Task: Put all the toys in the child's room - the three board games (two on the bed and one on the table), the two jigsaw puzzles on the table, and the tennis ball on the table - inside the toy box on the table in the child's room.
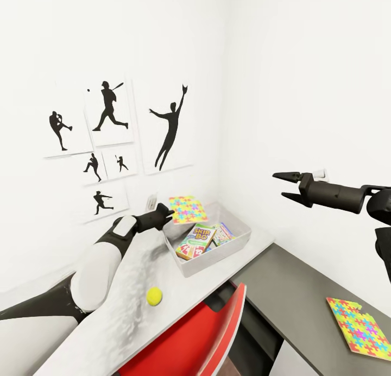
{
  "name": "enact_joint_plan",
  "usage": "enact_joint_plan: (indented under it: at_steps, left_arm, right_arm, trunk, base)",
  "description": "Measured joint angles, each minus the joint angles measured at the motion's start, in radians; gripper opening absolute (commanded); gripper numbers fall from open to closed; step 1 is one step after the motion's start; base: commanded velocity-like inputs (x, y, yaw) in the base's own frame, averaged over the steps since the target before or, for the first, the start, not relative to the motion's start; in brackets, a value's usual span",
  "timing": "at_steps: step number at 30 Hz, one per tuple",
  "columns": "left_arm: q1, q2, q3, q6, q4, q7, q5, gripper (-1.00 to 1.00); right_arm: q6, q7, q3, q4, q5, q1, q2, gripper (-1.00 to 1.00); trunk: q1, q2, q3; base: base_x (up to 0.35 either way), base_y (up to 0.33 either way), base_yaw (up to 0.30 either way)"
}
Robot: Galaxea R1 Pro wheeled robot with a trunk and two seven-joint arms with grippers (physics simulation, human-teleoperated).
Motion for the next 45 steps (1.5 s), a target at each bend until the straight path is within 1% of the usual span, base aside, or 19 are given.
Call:
enact_joint_plan:
  at_steps: [5,9,12,15,18,22,25,28,30,33,35,38,41,43,45]
  left_arm:
    - [-0.003,0.002,0.002,-0.012,0.0,0.035,0.001,-1.0]
    - [-0.005,0.001,0.003,-0.022,0.0,0.094,0.006,-1.0]
    - [-0.007,0.002,0.004,-0.051,0.0,0.157,0.01,-1.0]
    - [-0.009,0.002,0.004,-0.076,0.0,0.199,0.013,-1.0]
    - [-0.009,0.0,0.003,-0.1,0.0,0.213,0.014,-1.0]
    - [-0.009,-0.006,0.002,-0.12,0.0,0.217,0.011,-1.0]
    - [-0.009,-0.018,-0.003,-0.145,0.001,0.218,0.005,-1.0]
    - [-0.009,-0.026,-0.005,-0.154,0.0,0.219,0.0,-1.0]
    - [-0.009,-0.029,-0.005,-0.173,0.0,0.239,-0.005,-1.0]
    - [-0.009,-0.031,-0.002,-0.204,0.001,0.304,-0.015,-1.0]
    - [-0.01,-0.033,-0.001,-0.212,0.002,0.326,-0.014,-1.0]
    - [-0.01,-0.036,-0.001,-0.217,0.004,0.339,-0.013,-1.0]
    - [-0.01,-0.049,-0.004,-0.22,0.004,0.345,-0.013,-1.0]
    - [-0.01,-0.057,-0.016,-0.228,0.011,0.348,-0.015,-1.0]
    - [-0.01,-0.057,-0.033,-0.236,0.023,0.349,-0.016,-1.0]
  right_arm:
    - [0.001,0.0,0.001,-0.001,0.0,0.0,0.0,1.0]
    - [0.001,0.0,0.001,-0.003,0.0,0.0,0.0,1.0]
    - [0.001,0.0,0.001,-0.004,0.001,0.0,0.0,1.0]
    - [0.001,0.001,0.001,-0.004,0.001,0.0,0.0,1.0]
    - [0.0,0.001,0.001,-0.004,0.002,0.0,0.001,1.0]
    - [0.0,0.001,0.002,-0.005,0.001,0.0,0.001,1.0]
    - [0.0,0.001,0.001,-0.005,0.001,0.0,0.002,1.0]
    - [0.0,0.001,0.001,-0.005,0.001,0.0,0.002,1.0]
    - [0.0,0.001,0.001,-0.005,0.001,0.0,0.001,1.0]
    - [0.0,0.001,0.001,-0.005,0.001,0.0,0.001,1.0]
    - [0.0,0.001,0.001,-0.005,0.001,0.0,0.002,1.0]
    - [0.0,0.001,0.001,-0.005,0.001,0.0,0.002,1.0]
    - [0.0,0.001,0.001,-0.005,0.001,0.0,0.002,1.0]
    - [0.0,0.001,0.001,-0.005,0.001,0.0,0.002,1.0]
    - [0.0,0.001,0.001,-0.005,0.001,0.0,0.002,1.0]
  trunk:
    - [0.0,0.0,0.0]
    - [0.0,0.0,0.0]
    - [0.0,0.0,0.0]
    - [0.0,0.0,0.0]
    - [0.0,0.0,0.0]
    - [0.0,0.0,0.0]
    - [0.0,0.0,0.0]
    - [0.0,0.0,0.0]
    - [0.0,0.0,0.0]
    - [0.0,0.0,0.0]
    - [0.0,0.0,0.0]
    - [0.0,0.0,0.0]
    - [0.0,0.0,0.0]
    - [0.0,0.0,0.0]
    - [0.0,0.0,0.0]
  base:
    - [0.0,0.0,0.0]
    - [0.0,0.0,0.0]
    - [0.0,0.0,0.0]
    - [0.0,0.0,0.0]
    - [0.0,0.0,0.0]
    - [0.0,0.0,0.025]
    - [0.0,0.0,0.086]
    - [0.0,0.0,0.105]
    - [0.0,0.0,0.123]
    - [0.0,0.0,0.096]
    - [0.0,0.0,0.033]
    - [0.0,0.0,0.011]
    - [0.0,0.0,0.004]
    - [0.0,0.0,0.001]
    - [0.0,0.0,0.0]
